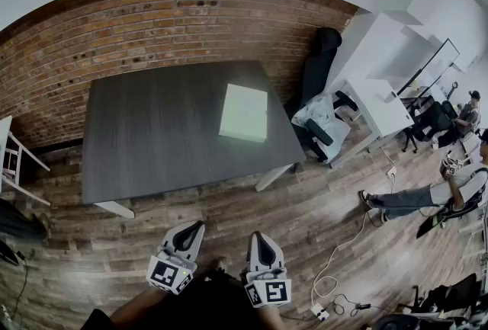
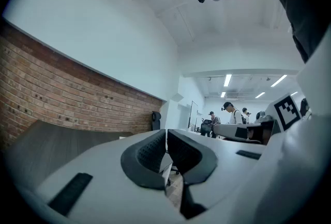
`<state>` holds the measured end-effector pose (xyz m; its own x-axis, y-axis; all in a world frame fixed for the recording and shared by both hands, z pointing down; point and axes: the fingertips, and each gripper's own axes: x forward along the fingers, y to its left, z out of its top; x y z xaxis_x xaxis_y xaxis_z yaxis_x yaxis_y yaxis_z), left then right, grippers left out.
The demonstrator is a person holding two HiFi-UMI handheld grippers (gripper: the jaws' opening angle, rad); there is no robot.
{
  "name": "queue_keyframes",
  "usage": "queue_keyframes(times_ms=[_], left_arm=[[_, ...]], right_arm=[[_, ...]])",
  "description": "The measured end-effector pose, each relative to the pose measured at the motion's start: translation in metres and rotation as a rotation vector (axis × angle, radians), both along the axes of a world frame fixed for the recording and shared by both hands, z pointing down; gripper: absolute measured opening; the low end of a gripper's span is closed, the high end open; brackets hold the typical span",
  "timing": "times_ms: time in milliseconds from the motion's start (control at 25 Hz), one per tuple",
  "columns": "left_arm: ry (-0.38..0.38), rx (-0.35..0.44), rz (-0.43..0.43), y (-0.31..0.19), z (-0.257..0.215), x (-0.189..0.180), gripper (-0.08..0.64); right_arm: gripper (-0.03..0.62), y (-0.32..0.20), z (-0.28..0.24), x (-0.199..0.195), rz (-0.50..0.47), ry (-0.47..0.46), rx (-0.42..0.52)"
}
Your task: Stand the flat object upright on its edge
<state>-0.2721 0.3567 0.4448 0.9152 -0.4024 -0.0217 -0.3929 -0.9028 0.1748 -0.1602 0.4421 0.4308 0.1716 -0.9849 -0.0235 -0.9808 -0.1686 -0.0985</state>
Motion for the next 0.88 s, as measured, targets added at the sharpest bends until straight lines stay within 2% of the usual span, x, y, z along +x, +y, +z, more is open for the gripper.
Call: queue_keyframes(times_ms=[440, 880], left_arm=[[-0.001, 0.013, 0.010, -0.003, 0.001, 0.011, 0.040], [-0.013, 0.032, -0.006, 0.011, 0.001, 0.048, 0.040]], right_arm=[[0.023, -0.002, -0.003, 0.007, 0.004, -0.010, 0.029], [0.023, 0.008, 0.003, 0.036, -0.045, 0.024, -0.009]])
